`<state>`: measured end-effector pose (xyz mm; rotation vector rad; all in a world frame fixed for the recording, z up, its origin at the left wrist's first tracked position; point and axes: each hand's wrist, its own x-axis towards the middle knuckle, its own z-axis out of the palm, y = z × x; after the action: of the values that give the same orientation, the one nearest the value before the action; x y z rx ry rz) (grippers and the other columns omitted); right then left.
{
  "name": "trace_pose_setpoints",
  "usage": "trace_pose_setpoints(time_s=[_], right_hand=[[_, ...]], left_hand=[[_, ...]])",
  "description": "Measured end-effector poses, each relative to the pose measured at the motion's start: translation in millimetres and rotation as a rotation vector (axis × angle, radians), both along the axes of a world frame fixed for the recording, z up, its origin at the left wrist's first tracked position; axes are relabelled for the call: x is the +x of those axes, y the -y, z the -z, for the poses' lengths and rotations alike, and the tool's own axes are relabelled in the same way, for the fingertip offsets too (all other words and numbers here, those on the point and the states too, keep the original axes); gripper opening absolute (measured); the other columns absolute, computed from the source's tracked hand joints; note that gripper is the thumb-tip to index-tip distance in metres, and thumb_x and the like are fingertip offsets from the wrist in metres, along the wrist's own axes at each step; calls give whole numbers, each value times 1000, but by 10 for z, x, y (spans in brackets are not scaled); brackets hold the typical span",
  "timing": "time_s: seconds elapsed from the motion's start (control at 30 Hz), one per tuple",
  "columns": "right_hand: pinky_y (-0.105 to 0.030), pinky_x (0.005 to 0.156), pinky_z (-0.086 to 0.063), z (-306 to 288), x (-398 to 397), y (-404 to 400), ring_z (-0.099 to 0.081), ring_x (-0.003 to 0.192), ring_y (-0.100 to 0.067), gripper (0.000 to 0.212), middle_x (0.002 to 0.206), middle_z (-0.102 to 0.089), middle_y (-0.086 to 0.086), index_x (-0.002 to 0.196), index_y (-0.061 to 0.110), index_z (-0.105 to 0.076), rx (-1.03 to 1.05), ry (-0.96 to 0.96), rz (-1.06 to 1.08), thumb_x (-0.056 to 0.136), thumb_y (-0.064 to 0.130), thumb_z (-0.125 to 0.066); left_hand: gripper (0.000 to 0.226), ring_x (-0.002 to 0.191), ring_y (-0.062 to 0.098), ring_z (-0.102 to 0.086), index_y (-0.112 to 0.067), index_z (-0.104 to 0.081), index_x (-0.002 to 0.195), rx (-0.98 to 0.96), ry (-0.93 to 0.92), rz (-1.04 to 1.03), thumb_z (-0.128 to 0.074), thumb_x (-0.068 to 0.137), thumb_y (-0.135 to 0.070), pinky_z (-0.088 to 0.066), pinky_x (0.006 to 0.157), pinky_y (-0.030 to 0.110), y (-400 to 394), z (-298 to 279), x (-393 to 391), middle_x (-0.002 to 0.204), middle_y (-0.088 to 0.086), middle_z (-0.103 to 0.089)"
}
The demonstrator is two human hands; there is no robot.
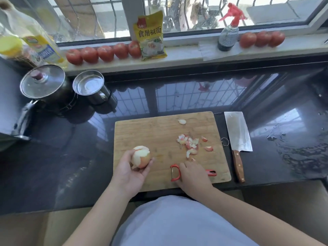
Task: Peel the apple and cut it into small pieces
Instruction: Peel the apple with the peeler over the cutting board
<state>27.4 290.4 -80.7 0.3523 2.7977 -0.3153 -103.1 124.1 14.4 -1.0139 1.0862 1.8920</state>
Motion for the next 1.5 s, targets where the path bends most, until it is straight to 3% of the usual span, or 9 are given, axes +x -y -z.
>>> trace_pose_setpoints(time_s=[0.2,0.43,0.57,0.7,0.8,1.03,1.23,1.33,1.5], right_hand=[[-35,55,-42,21,-43,178,-59,64,-24,24,72,-58,1,79,21,-56,-43,57,-130,71,43,-62],[-38,66,-36,-86,-139,-17,-62,87,-31,18,96,-64,-7,100,15,-50,33,68,-85,86,3,-51],[-37,60,-36,-237,-191,-472,-64,78,-29,26,88,-65,-5,104,14,-56,126,-41,79,81,3,-61],[-33,57,-30,-444,-312,-718,-54,68,-26,30,77,-57,0,93,16,-57,96,-248,93,69,8,-73],[-35,59,-36,-662,-426,-523,-49,68,-25,7,76,-54,0,87,15,-59,120,-454,0,83,10,-56],[-37,64,-34,-731,-541,-141,-44,68,-25,12,74,-49,-2,79,18,-51,191,-570,-133,85,8,-51],[-39,60,-40,-491,-453,-727,-50,70,-29,21,75,-54,-6,82,15,-54,357,-214,11,65,11,-67],[-39,65,-38,-431,-325,-895,-54,76,-30,19,82,-57,-8,88,15,-57,400,-54,67,71,9,-53],[-38,64,-37,-489,-302,-928,-57,73,-28,20,79,-61,-3,92,16,-64,330,-197,97,74,9,-67]], left_hand=[[41,103,41,-69,0,-61,131,49,27,9,-59,97,-24,-59,90,40,53,7,15,128,23,-63],[42,90,33,-65,-5,-65,130,46,-11,134,-56,96,-29,-55,65,32,84,-49,-31,109,18,-72],[43,108,37,-65,-1,-62,134,69,-24,127,-63,96,-23,-63,82,40,47,-70,-35,129,24,-65],[38,112,38,-64,-1,-59,132,84,-32,129,-66,96,-12,-55,101,49,-60,-76,-18,127,26,-60],[38,108,39,-63,-3,-58,130,39,-21,127,-69,94,-11,-55,100,50,-172,-75,-18,127,28,-57],[31,97,35,-66,-7,-62,121,18,-26,218,-63,92,-18,-57,87,45,-358,-126,14,107,22,-66],[25,96,37,-63,0,-62,115,88,-49,239,-55,95,-14,-62,76,42,-389,-127,30,103,22,-67],[30,102,38,-62,2,-64,121,114,-41,260,-58,95,-13,-60,85,43,-367,-121,-2,110,23,-65],[36,102,37,-63,0,-63,128,97,1,247,-58,95,-13,-58,88,43,-381,-101,-12,117,25,-63]])
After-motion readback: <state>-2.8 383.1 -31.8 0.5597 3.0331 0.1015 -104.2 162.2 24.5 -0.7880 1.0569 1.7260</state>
